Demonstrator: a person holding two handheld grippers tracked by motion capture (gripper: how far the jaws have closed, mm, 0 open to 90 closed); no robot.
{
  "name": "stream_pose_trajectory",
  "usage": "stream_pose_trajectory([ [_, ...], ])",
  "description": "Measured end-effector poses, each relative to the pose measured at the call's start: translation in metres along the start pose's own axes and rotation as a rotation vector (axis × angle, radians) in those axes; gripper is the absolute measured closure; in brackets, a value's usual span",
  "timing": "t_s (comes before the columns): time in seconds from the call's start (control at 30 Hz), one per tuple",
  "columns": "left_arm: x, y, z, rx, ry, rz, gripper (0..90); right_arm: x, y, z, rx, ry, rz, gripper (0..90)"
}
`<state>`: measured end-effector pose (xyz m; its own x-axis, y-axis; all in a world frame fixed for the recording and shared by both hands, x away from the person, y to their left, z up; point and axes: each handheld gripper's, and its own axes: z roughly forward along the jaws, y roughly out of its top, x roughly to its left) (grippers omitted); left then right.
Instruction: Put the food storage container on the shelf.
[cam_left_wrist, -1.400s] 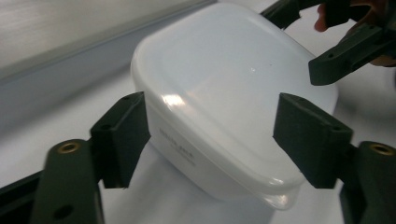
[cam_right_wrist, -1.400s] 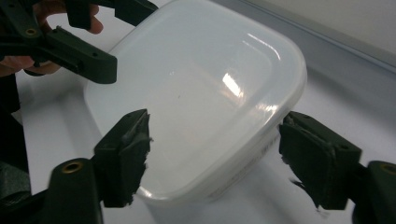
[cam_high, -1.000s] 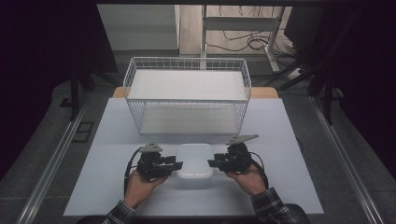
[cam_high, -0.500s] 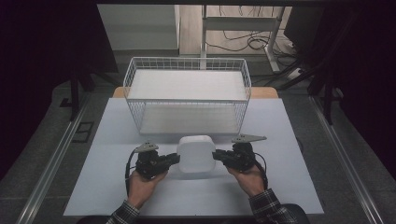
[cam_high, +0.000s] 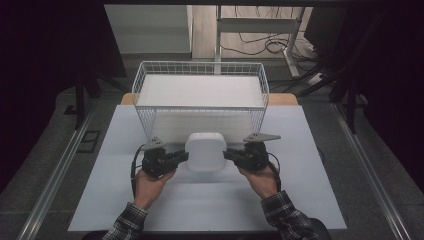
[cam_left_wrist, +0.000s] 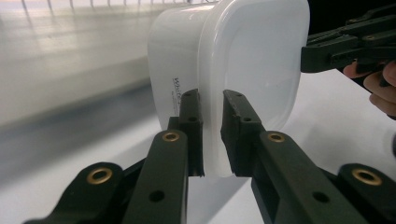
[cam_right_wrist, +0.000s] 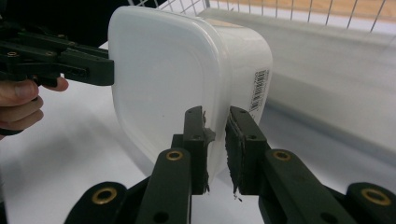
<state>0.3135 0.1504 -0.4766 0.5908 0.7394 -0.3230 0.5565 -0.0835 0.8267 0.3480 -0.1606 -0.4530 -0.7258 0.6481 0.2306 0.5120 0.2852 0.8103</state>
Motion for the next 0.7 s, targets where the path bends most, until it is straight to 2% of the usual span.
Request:
stream_pose_trajectory([
  [0.33,0.025,0.017,0.013,-0.009,0.019,0.006,78.7,-0.013,0.019,0.023,-0.02,-0.031,-0.008,77.7],
  [0.7,0.04,0.02,0.034,0.017,0.018,-0.005,78.4,-0.03,0.017,0.04,0.0,-0.052,0.025,77.5],
])
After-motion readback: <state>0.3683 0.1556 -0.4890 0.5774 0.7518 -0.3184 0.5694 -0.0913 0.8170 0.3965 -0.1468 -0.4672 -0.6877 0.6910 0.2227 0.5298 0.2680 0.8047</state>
